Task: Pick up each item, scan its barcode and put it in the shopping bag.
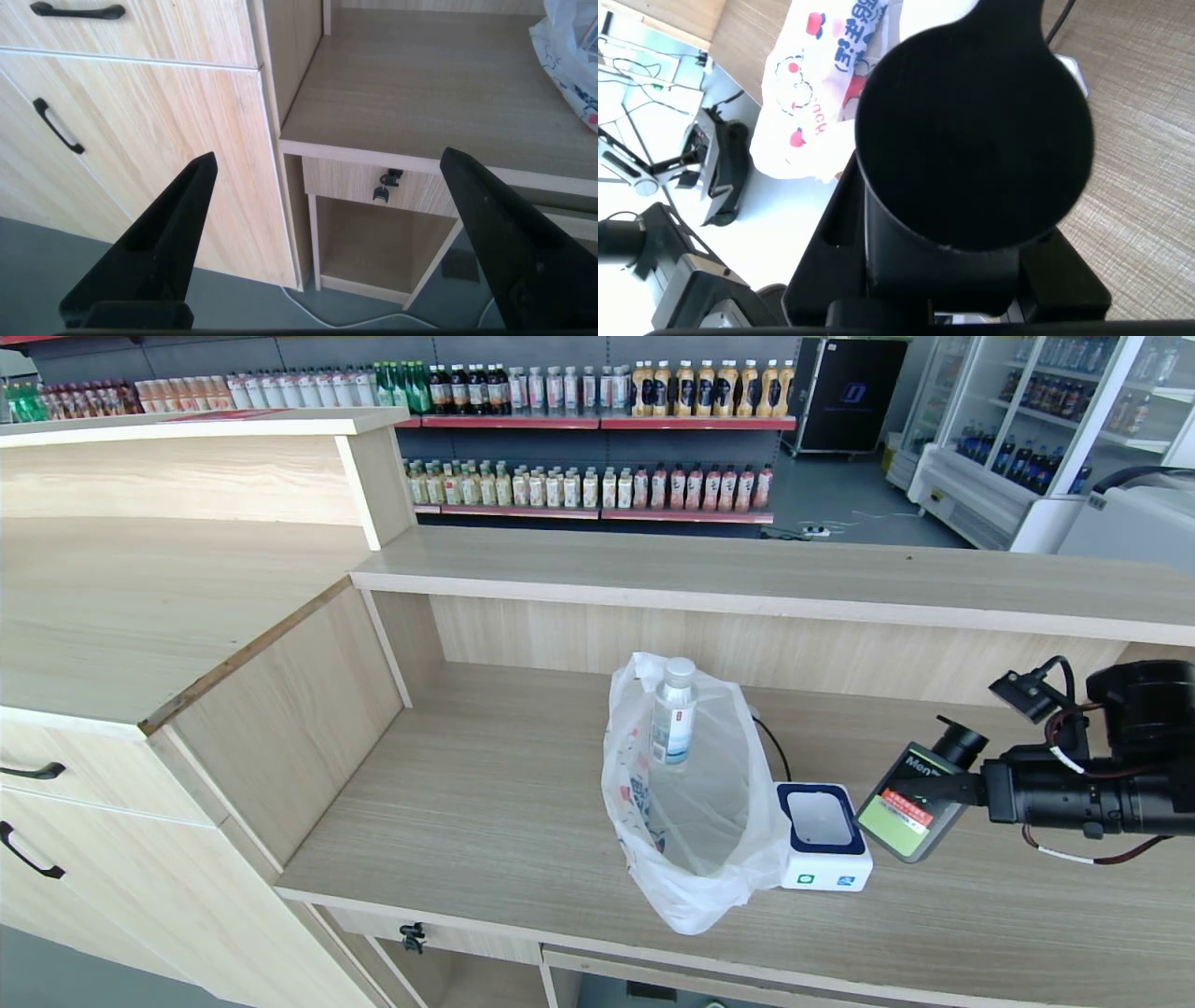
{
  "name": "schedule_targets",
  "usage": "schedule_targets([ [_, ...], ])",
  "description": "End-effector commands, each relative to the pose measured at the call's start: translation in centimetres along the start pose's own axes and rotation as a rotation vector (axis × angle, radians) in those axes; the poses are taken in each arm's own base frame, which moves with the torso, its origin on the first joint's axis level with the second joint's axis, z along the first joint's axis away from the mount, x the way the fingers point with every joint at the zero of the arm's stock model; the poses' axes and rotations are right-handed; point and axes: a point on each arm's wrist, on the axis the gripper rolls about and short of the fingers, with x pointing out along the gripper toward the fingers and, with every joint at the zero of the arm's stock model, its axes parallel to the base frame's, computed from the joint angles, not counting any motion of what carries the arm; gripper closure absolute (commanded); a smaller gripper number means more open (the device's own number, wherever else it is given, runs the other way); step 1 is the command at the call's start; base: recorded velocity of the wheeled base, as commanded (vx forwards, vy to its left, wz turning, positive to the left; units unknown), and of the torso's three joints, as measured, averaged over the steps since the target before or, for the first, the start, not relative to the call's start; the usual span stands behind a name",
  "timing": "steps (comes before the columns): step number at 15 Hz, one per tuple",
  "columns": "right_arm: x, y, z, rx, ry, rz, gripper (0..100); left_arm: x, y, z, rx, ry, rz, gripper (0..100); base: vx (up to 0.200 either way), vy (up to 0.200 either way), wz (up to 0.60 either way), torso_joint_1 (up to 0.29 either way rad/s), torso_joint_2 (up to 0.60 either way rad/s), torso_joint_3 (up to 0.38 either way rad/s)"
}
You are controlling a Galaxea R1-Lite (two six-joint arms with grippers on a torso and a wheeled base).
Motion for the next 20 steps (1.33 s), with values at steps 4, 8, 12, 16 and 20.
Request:
schedule_targets([
  [4, 0.8, -0.3, 0.0, 0.001, 0.014, 0.013, 100, 0.0, 0.0, 0.0, 0.0, 0.0, 0.001, 0, 0.0, 0.0, 0.0, 0.0, 0.0, 0.0],
  [8, 1.5, -0.4, 0.3, -0.008, 0.016, 0.023, 100, 0.0, 0.0, 0.0, 0.0, 0.0, 0.001, 0, 0.0, 0.0, 0.0, 0.0, 0.0, 0.0],
  [12, 2.0, -1.0, 0.3, -0.008, 0.019, 0.026, 100, 0.0, 0.0, 0.0, 0.0, 0.0, 0.001, 0, 0.0, 0.0, 0.0, 0.0, 0.0, 0.0],
  [16, 2.4, -1.1, 0.4, -0.009, 0.023, 0.032, 100, 0.0, 0.0, 0.0, 0.0, 0.0, 0.001, 0, 0.0, 0.0, 0.0, 0.0, 0.0, 0.0],
  [20, 0.7, 0.8, 1.7, -0.064, -0.029, 0.01, 100, 0.0, 0.0, 0.0, 0.0, 0.0, 0.001, 0, 0.0, 0.0, 0.0, 0.0, 0.0, 0.0],
])
